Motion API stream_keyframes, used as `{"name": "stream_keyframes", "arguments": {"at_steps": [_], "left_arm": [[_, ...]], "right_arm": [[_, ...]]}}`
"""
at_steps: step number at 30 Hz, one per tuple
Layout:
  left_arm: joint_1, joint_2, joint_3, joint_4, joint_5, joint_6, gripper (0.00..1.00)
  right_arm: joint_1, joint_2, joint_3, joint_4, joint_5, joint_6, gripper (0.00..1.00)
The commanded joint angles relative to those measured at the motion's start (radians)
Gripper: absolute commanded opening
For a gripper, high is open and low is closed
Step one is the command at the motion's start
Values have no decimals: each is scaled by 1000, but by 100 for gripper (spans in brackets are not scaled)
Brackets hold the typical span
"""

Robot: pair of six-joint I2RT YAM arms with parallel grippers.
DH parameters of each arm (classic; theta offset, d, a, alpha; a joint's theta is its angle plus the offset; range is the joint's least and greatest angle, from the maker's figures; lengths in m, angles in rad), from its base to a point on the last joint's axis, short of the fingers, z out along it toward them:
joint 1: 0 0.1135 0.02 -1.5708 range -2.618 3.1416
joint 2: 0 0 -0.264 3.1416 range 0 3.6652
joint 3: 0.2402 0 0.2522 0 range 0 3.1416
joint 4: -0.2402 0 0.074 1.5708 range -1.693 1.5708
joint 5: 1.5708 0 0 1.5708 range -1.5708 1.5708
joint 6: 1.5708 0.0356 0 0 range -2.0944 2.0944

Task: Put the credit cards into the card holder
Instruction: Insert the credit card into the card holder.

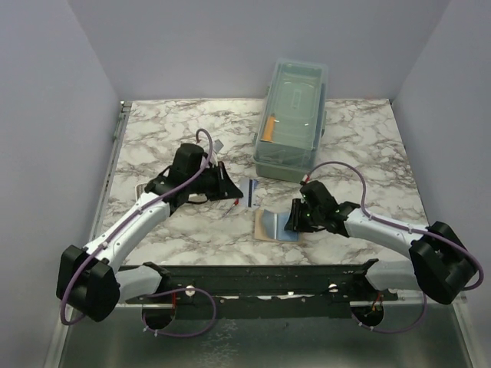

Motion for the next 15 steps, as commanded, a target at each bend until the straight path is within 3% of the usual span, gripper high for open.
{"name": "stream_keyframes", "arguments": {"at_steps": [1,9,15], "left_arm": [[-72,17,-202,423,230,-180,0],[-188,88,-354,715,201,-291,0],[-207,203,-345,747,210,-318,0]], "right_arm": [[-18,-28,-37,-22,52,38,33],[-23,-28,-77,21,38,77,31],[-25,-12,-80,27,47,81,30]]}}
